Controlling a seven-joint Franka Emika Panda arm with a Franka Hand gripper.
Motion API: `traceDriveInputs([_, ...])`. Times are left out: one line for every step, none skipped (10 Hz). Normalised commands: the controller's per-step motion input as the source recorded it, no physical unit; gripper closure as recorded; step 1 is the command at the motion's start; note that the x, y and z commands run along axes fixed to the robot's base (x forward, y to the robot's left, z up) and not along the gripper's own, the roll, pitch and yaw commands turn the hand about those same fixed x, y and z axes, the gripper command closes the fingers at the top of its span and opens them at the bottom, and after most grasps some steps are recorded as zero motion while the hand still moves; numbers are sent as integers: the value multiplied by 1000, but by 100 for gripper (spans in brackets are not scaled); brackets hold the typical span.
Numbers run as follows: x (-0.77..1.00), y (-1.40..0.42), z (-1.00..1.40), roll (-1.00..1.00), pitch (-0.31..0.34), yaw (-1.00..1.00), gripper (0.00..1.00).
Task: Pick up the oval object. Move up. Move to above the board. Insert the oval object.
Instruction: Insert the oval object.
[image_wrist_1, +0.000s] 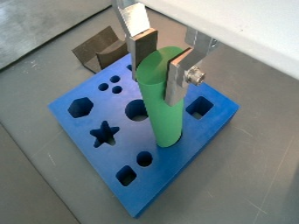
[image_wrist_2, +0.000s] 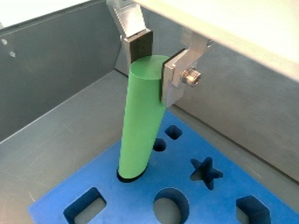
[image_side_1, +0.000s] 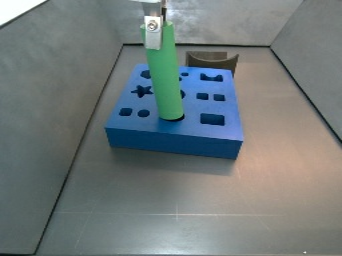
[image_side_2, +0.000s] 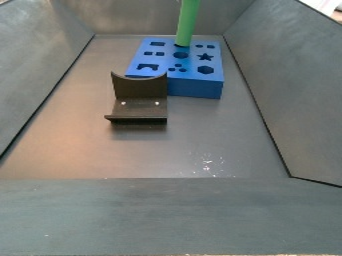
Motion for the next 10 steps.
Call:
traceDriveInputs([434, -40, -183, 121, 301, 143, 100])
traceDriveInputs([320, -49, -160, 120, 304, 60, 100])
traceDriveInputs([0, -6, 0, 4, 0, 0, 100])
traceDriveInputs([46, -103, -271, 67, 49, 0, 100])
traceDriveInputs([194, -320, -651, 220, 196, -54, 100])
traceDriveInputs([303, -206, -611, 181, 243, -91, 100])
traceDriveInputs([300, -191, -600, 169, 250, -123, 100])
traceDriveInputs([286, -197, -563, 183, 261, -129, 100])
traceDriveInputs([0, 0, -180, 83, 96, -46, 100])
traceDriveInputs([0, 0, 0, 0, 0, 0, 100])
